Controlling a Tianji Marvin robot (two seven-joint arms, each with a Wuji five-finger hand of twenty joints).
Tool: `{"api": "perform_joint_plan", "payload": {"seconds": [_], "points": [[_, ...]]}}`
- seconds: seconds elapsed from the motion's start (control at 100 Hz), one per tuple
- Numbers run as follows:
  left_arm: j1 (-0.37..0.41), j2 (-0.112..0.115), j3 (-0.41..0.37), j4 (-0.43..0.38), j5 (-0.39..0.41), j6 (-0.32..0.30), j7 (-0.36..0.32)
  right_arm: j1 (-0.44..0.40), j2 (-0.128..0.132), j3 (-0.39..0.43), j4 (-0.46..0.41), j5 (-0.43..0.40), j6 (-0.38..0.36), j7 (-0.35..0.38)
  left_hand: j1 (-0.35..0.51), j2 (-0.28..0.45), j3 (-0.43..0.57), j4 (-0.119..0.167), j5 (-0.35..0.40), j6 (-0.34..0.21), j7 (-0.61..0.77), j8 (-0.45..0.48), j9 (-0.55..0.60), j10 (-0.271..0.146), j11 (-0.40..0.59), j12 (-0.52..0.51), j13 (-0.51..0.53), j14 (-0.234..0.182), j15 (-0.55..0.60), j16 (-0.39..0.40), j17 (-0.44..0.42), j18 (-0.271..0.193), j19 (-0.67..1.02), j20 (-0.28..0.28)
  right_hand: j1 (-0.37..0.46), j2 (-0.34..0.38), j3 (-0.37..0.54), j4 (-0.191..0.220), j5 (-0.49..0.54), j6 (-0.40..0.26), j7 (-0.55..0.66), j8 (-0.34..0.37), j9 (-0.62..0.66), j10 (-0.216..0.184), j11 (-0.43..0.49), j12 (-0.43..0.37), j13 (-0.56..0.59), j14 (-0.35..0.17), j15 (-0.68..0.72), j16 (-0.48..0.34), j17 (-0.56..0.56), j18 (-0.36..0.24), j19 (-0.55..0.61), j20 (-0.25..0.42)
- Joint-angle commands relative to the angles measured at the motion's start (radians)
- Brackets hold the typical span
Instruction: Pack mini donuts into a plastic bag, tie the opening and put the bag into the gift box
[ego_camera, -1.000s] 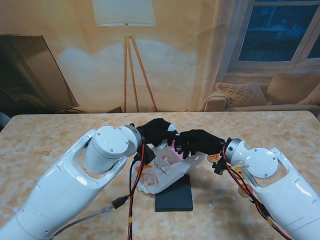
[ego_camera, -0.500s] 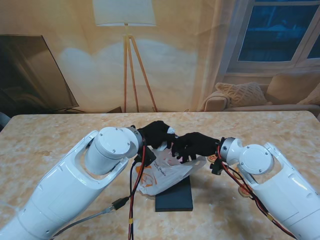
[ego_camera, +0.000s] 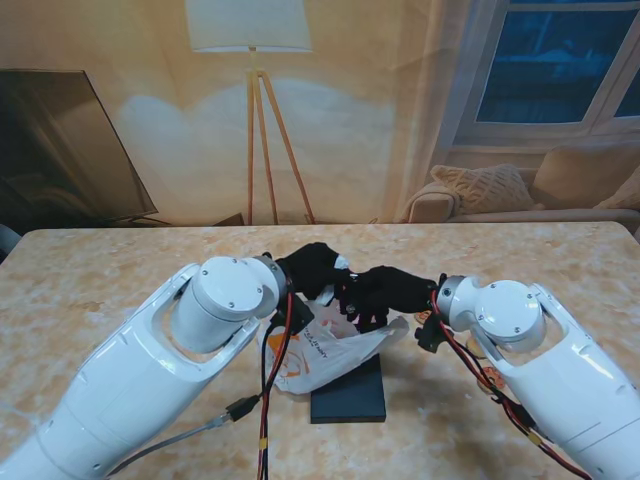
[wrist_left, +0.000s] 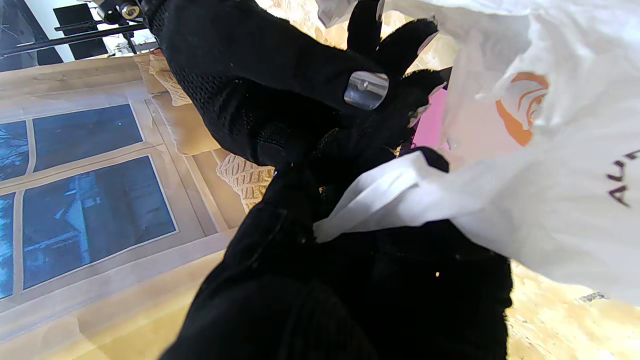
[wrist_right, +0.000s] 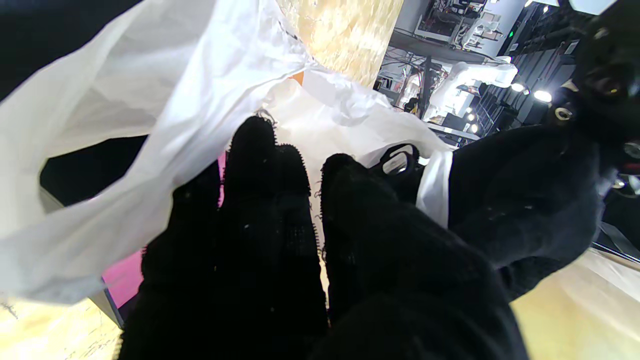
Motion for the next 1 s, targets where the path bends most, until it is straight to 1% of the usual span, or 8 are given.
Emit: {"api": "perform_joint_plan", "payload": {"seconds": [0.0, 0.05, 0.2, 0.35, 0.43, 0.66, 0.8, 0.99], "points": [[0.0, -0.026, 0.01, -0.037, -0.004, -0.005, -0.014, -0.01, -0.01, -0.009, -0.003, 0.014, 0.002, 0.032, 0.033, -0.011, 0.018, -0.007, 0.08, -0.216, 0.11, 0.033, 0.0, -0.08, -0.088, -0.059, -0.02, 0.044, -0.041, -0.036, 0.022, -0.021, -0.042, -0.036, 0.063, 0.011, 0.062, 0.036, -0.055, -0.059, -0.042, -0.027, -0.016, 0.005, -0.015, -0.028, -0.015, 0.022, -0.014, -0.029, 0.016, -0.08, 0.013, -0.027], [-0.001, -0.03, 0.011, -0.038, -0.006, 0.001, -0.006, -0.013, -0.009, -0.003, -0.006, 0.028, 0.001, 0.042, 0.033, -0.012, 0.022, -0.008, 0.084, -0.208, 0.107, 0.031, 0.002, -0.077, -0.108, -0.092, -0.015, 0.047, -0.081, -0.066, 0.022, -0.013, -0.078, -0.062, 0.058, 0.015, 0.059, 0.036, -0.064, -0.057, -0.054, -0.036, -0.02, 0.001, -0.017, -0.037, -0.022, 0.019, -0.018, -0.034, 0.003, -0.08, 0.007, -0.034], [0.001, -0.038, 0.009, -0.047, -0.019, 0.027, 0.012, -0.01, -0.001, 0.007, -0.002, 0.093, 0.025, 0.112, 0.032, -0.028, 0.049, -0.011, 0.094, -0.189, 0.094, 0.023, 0.013, -0.053, -0.153, -0.205, -0.005, 0.064, -0.167, -0.146, 0.031, 0.007, -0.13, -0.118, 0.026, 0.049, 0.0, 0.033, -0.117, -0.037, -0.089, -0.077, -0.066, -0.004, -0.02, -0.066, -0.102, 0.026, -0.052, -0.052, -0.106, -0.012, -0.08, -0.087], [0.009, -0.04, 0.004, -0.066, -0.018, 0.038, 0.02, -0.02, -0.005, 0.02, -0.003, 0.15, 0.059, 0.128, 0.033, -0.028, 0.052, -0.014, 0.099, -0.183, 0.072, 0.013, -0.002, -0.034, -0.204, -0.275, -0.045, 0.072, -0.236, -0.198, -0.012, 0.016, -0.194, -0.16, -0.014, 0.071, -0.051, 0.025, -0.144, 0.001, -0.095, -0.105, -0.128, 0.022, -0.031, -0.084, -0.188, 0.059, -0.089, -0.068, -0.225, 0.042, -0.135, -0.114], [0.013, -0.04, 0.003, -0.078, -0.02, 0.043, 0.023, -0.022, -0.005, 0.02, -0.003, 0.142, 0.041, 0.12, 0.033, -0.029, 0.056, -0.015, 0.101, -0.18, 0.064, 0.011, -0.011, -0.028, -0.223, -0.301, -0.065, 0.071, -0.269, -0.223, -0.038, 0.022, -0.231, -0.182, 0.017, 0.083, -0.06, 0.031, -0.138, -0.008, -0.082, -0.097, -0.138, 0.023, -0.031, -0.091, -0.204, 0.063, -0.097, -0.077, -0.258, 0.049, -0.144, -0.116], [0.026, -0.039, -0.001, -0.099, -0.044, 0.053, 0.017, -0.031, -0.013, 0.012, -0.003, 0.057, -0.066, 0.028, 0.033, -0.026, 0.06, -0.016, 0.101, -0.182, 0.056, 0.013, -0.031, -0.032, -0.232, -0.321, -0.1, 0.067, -0.29, -0.24, -0.087, 0.018, -0.255, -0.197, 0.062, 0.093, -0.017, 0.053, -0.088, -0.085, -0.027, -0.009, -0.087, -0.027, 0.002, -0.031, -0.153, 0.014, -0.036, -0.05, -0.226, 0.019, -0.101, -0.092], [0.035, -0.037, -0.007, -0.112, -0.053, 0.052, 0.015, -0.03, -0.012, -0.001, -0.001, -0.021, -0.112, -0.014, 0.033, -0.028, 0.063, -0.016, 0.1, -0.182, 0.051, 0.012, -0.037, -0.035, -0.233, -0.325, -0.109, 0.063, -0.3, -0.246, -0.096, 0.011, -0.27, -0.205, 0.064, 0.094, 0.0, 0.057, -0.074, -0.096, -0.025, 0.011, -0.064, -0.025, 0.013, -0.014, -0.109, 0.004, -0.013, -0.038, -0.167, -0.006, -0.066, -0.081], [0.048, -0.033, -0.014, -0.131, -0.068, 0.046, 0.008, -0.021, -0.017, -0.025, 0.005, -0.101, -0.14, -0.073, 0.033, -0.031, 0.061, -0.017, 0.104, -0.187, 0.043, 0.006, -0.038, -0.038, -0.239, -0.335, -0.107, 0.056, -0.316, -0.262, -0.092, 0.0, -0.292, -0.224, 0.042, 0.027, 0.029, 0.038, -0.043, -0.125, 0.016, 0.025, 0.012, -0.041, 0.043, 0.018, -0.01, -0.02, 0.052, 0.001, -0.044, -0.052, 0.05, -0.056]]}}
